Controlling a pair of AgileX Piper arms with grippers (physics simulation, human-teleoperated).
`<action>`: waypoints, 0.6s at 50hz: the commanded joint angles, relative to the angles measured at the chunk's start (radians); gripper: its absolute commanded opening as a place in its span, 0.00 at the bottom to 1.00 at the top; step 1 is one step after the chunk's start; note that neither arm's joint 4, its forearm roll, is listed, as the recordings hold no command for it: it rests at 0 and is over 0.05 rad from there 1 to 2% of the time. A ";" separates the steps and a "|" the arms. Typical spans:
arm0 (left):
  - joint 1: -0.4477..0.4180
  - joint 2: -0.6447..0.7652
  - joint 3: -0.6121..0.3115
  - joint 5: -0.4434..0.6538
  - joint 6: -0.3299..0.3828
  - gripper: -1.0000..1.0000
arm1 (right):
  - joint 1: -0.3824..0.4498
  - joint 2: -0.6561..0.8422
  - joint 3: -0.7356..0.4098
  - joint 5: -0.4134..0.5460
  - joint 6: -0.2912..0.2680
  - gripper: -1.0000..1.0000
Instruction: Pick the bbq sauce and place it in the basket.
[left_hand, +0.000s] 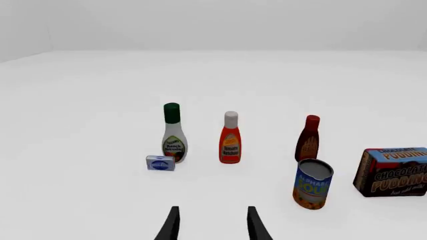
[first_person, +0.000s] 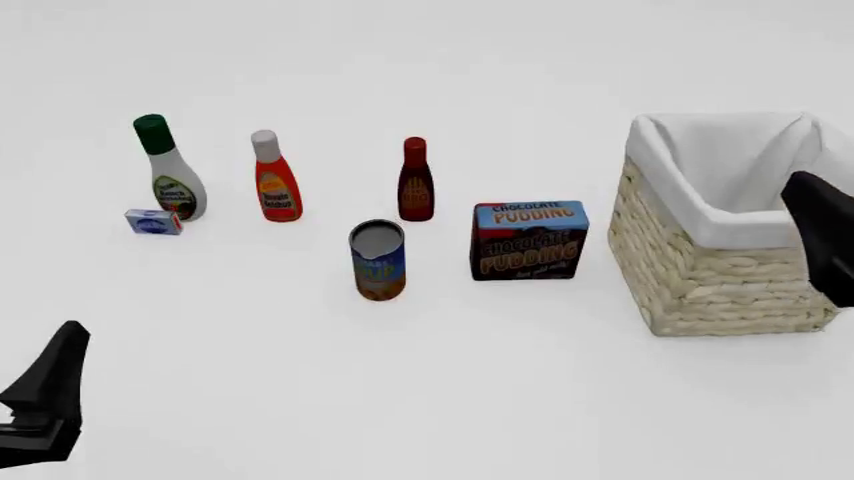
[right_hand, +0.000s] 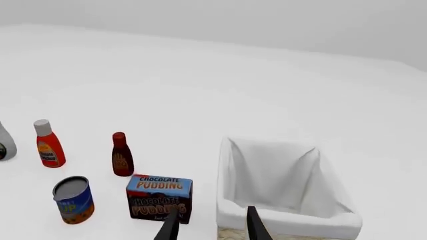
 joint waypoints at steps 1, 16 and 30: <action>0.000 0.000 0.000 0.000 0.000 1.00 | 0.020 0.156 -0.130 0.030 -0.007 1.00; 0.000 0.000 0.000 0.000 0.000 1.00 | 0.067 0.337 -0.276 0.061 0.002 1.00; 0.000 0.000 0.000 0.000 0.000 1.00 | 0.099 0.578 -0.444 0.024 -0.049 1.00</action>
